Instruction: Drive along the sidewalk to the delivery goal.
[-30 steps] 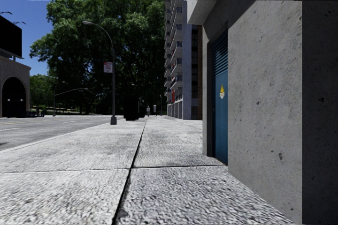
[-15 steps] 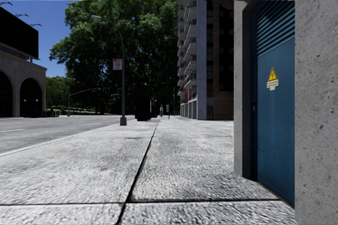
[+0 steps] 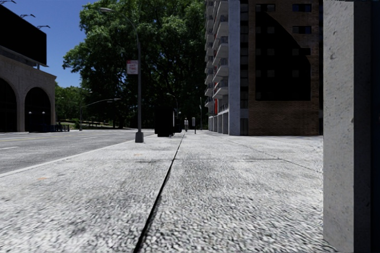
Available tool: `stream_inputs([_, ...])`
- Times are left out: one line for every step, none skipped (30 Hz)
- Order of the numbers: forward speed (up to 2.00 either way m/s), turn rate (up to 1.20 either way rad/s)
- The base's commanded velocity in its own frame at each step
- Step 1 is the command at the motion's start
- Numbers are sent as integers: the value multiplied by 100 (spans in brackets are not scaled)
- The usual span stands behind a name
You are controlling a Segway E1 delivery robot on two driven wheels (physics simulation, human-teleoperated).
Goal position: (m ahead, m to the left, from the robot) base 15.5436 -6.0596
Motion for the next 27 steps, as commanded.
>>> stream_inputs([200, 0])
stream_inputs([200, 0])
stream_inputs([200, 0])
stream_inputs([200, 0])
stream_inputs([200, 0])
stream_inputs([200, 0])
stream_inputs([200, 0])
stream_inputs([200, 0])
stream_inputs([200, 0])
stream_inputs([200, -1])
stream_inputs([200, -1])
stream_inputs([200, -8])
stream_inputs([200, -11])
stream_inputs([200, -15])
stream_inputs([200, -20])
stream_inputs([200, -20])
stream_inputs([200, -23])
stream_inputs([200, -27])
stream_inputs([200, -28])
stream_inputs([200, -28])
stream_inputs([200, -29])
stream_inputs([200, -29])
stream_inputs([200, -29])
stream_inputs([200, -29])
stream_inputs([200, -29])
stream_inputs([200, -29])
stream_inputs([200, -29])
